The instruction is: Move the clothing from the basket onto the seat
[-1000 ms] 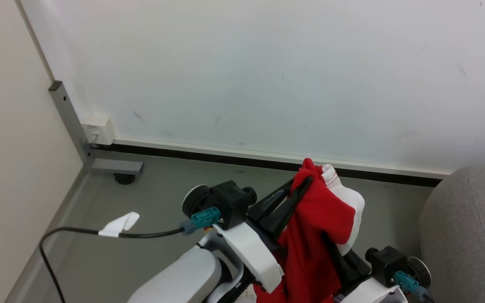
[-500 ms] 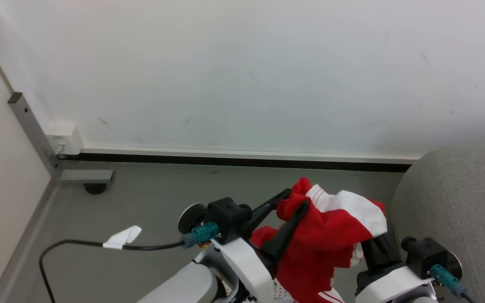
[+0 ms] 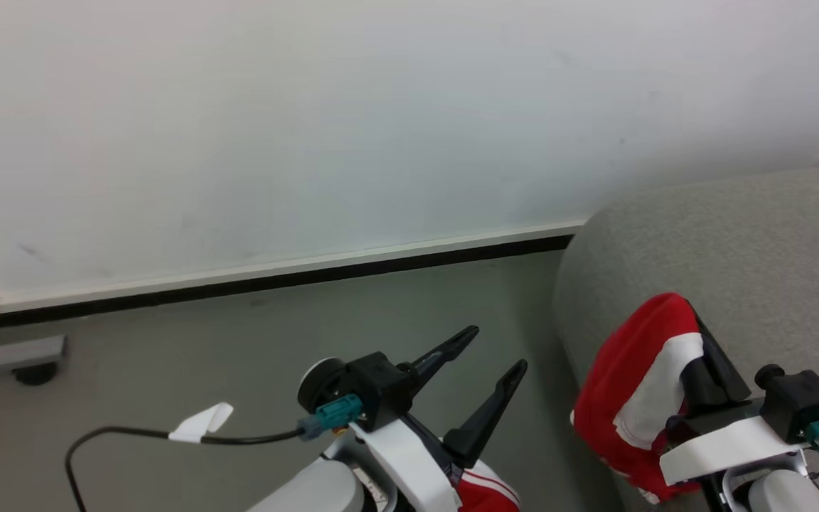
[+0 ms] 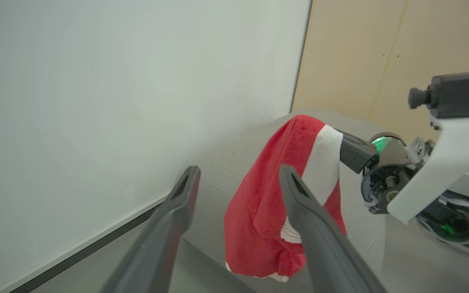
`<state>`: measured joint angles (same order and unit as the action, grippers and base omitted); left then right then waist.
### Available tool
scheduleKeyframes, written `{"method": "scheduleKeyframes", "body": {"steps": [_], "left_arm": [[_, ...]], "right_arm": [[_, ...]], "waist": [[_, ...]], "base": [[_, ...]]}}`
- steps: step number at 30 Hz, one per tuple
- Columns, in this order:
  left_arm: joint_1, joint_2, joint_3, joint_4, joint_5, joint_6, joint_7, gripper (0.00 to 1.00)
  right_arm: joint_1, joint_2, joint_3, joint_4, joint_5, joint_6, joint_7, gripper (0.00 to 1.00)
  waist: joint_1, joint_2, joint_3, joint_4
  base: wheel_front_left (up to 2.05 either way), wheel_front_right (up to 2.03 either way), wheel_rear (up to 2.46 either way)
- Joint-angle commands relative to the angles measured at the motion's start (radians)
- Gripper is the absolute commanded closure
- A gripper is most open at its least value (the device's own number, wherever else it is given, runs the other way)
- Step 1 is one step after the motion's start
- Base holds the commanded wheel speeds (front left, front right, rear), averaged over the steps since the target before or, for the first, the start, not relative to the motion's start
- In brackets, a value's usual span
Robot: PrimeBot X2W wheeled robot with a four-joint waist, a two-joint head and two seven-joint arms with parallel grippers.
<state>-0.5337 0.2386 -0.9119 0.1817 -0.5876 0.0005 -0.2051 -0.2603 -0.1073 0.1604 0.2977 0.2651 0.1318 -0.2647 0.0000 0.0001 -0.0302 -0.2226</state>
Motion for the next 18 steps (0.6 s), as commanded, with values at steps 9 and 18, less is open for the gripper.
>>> {"method": "scheduleKeyframes", "body": {"steps": [9, 18], "left_arm": [[0.008, 0.018, 0.013, 0.019, 0.020, 0.005, -0.032, 0.00], [0.018, 0.010, 0.018, 0.046, 0.038, -0.003, -0.051, 0.00]], "right_arm": [[0.024, -0.026, -0.060, -0.064, -0.027, -0.002, 0.001, 1.00], [0.051, -0.015, -0.062, -0.085, -0.023, -0.002, 0.001, 1.00]], "waist": [[0.0000, -0.0001, 0.055, -0.204], [0.0000, -0.0001, 0.073, -0.277]], "base": [[0.00, 0.00, 0.00], [0.00, 0.00, 0.00]]}}
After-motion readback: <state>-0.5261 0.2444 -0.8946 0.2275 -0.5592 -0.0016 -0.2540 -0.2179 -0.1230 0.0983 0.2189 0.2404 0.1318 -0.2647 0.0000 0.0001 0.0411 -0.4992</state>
